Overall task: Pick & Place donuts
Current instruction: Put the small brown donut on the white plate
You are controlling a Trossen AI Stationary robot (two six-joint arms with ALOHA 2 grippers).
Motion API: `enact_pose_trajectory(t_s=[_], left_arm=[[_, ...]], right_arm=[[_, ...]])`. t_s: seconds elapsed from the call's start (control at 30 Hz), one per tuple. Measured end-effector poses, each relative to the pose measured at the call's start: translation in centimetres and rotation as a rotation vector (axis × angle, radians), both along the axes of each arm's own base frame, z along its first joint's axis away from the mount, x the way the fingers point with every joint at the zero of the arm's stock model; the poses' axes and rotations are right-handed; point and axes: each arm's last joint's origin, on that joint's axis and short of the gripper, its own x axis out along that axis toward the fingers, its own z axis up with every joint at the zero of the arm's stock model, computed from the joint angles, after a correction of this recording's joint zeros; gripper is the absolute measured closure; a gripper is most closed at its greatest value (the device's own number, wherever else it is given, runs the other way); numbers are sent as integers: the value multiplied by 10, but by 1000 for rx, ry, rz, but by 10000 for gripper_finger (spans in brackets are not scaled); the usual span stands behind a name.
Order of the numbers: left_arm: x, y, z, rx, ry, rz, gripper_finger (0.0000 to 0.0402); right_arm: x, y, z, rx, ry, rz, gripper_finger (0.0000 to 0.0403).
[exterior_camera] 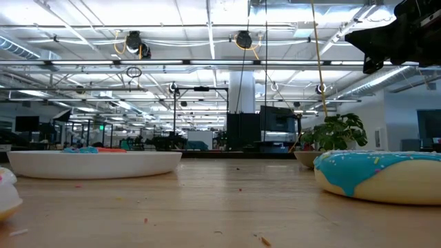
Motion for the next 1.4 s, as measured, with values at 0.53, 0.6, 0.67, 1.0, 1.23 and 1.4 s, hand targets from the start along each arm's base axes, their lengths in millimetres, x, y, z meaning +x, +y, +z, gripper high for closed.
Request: enact_pose_trajectory(t_s=[0.53, 0.6, 0.67, 1.0, 1.23, 1.4], left_arm=[[-2, 3, -1, 38, 14, 30, 234], [0, 3, 0, 39, 17, 23, 252], [1, 2, 5, 36, 9, -5, 269], [21, 19, 47, -25, -139, -36, 298], [47, 56, 73, 17, -254, -101, 298], [66, 90, 88, 48, -309, -122, 298]], right_arm=[[0, 0, 0, 0, 0, 0, 403], [0, 0, 0, 0, 0, 0, 403], [0, 0, 0, 0, 0, 0, 403], [0, 0, 0, 0, 0, 0, 403], [0, 0, 0, 0, 0, 0, 403], [0, 0, 0, 0, 0, 0, 403]])
